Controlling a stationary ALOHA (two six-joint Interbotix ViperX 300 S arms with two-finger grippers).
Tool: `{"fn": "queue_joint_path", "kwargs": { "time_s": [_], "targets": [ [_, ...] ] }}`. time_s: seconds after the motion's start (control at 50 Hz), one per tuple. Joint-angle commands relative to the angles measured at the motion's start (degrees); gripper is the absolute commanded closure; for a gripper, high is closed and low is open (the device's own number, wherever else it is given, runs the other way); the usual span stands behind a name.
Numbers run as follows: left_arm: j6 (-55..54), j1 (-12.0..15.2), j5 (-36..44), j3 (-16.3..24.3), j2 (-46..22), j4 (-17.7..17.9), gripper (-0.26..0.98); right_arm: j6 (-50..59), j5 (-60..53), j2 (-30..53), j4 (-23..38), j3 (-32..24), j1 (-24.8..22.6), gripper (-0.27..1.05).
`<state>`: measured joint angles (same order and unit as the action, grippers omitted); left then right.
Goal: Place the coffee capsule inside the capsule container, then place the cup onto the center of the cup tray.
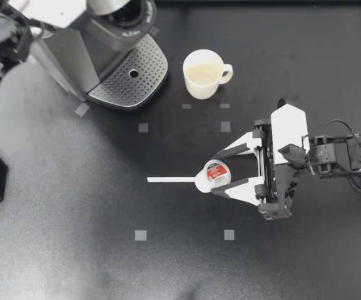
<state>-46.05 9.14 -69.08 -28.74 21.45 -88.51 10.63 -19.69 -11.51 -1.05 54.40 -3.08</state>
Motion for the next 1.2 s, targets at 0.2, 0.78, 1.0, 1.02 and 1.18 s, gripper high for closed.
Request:
{"fn": "queue_joint_path", "kwargs": {
  "time_s": [0.2, 0.78, 1.0, 1.02, 1.18],
  "targets": [
    [-1.76, 3.78, 1.76, -1.85, 3.69, -0.53, 0.63, -0.09, -1.76, -0.44, 0.0, -1.32, -0.26, 0.24],
    [-13.27, 5.54, 18.9, -2.46, 8.79, -0.53, 0.63, -9.23, -5.89, -6.24, 0.0, -7.47, 6.15, 0.24],
    [-19.07, 5.54, 29.53, -2.02, 11.78, -0.53, 0.63, -16.26, -5.98, -7.47, -0.09, -12.39, 12.74, 0.24],
    [-19.42, 5.54, 30.15, -2.02, 12.22, -0.53, 0.63, -16.61, -5.89, -7.47, -0.09, -12.83, 13.27, 0.24],
    [-21.8, 5.54, 33.66, -2.99, 14.77, -0.53, 0.63, -18.54, -5.45, -7.21, 0.0, -16.0, 17.31, 0.24]
  ]
}}
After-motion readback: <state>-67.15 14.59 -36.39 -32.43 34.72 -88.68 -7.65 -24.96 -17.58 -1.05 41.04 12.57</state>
